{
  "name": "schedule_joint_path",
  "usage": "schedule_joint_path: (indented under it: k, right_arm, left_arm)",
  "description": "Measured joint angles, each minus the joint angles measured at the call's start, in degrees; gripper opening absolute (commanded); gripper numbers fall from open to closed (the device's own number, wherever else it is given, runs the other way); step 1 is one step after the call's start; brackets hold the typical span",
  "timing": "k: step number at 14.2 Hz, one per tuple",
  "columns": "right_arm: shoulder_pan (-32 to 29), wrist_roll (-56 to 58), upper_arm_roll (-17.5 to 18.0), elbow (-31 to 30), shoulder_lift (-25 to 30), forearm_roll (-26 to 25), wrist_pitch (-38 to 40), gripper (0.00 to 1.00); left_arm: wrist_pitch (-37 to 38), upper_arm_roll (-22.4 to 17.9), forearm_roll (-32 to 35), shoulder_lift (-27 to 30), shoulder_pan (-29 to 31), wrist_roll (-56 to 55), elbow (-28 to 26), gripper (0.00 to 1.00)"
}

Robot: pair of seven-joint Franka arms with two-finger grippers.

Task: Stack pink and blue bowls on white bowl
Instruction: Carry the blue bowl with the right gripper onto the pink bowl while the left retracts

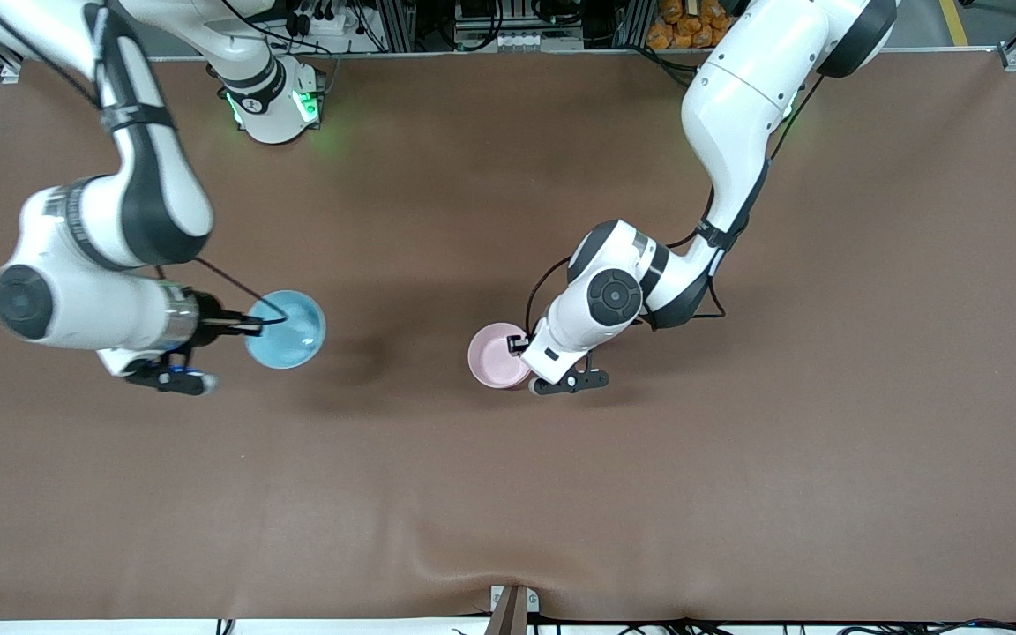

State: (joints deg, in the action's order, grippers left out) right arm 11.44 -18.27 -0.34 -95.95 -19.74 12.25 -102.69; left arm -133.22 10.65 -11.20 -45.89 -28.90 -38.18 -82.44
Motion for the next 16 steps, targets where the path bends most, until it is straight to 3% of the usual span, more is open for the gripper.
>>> schedule_joint_path:
  k: [6, 8, 12, 16]
  right_arm:
    - [9.71, -11.46, 0.04, -1.07, -0.2, 3.32, -8.75, 0.0]
    - [12.1, -13.85, 0.03, -1.43, -0.69, 3.32, -11.52, 0.0]
    - [14.63, -14.76, 0.02, -1.5, -3.03, 3.52, -16.26, 0.0]
    - [19.64, -23.3, 0.06, -1.49, -6.07, 3.84, -22.51, 0.0]
  left_arm:
    - [4.3, -5.35, 0.55, 3.63, 0.24, 0.14, 1.65, 1.0]
    - [7.85, -6.85, 4.84, 6.47, 0.64, 0.4, 1.8, 1.0]
    - [14.8, -7.54, 8.25, 12.44, 2.92, 0.4, 2.04, 1.0]
    - [19.27, -7.71, 9.33, 15.51, 7.47, 4.43, 2.02, 1.0]
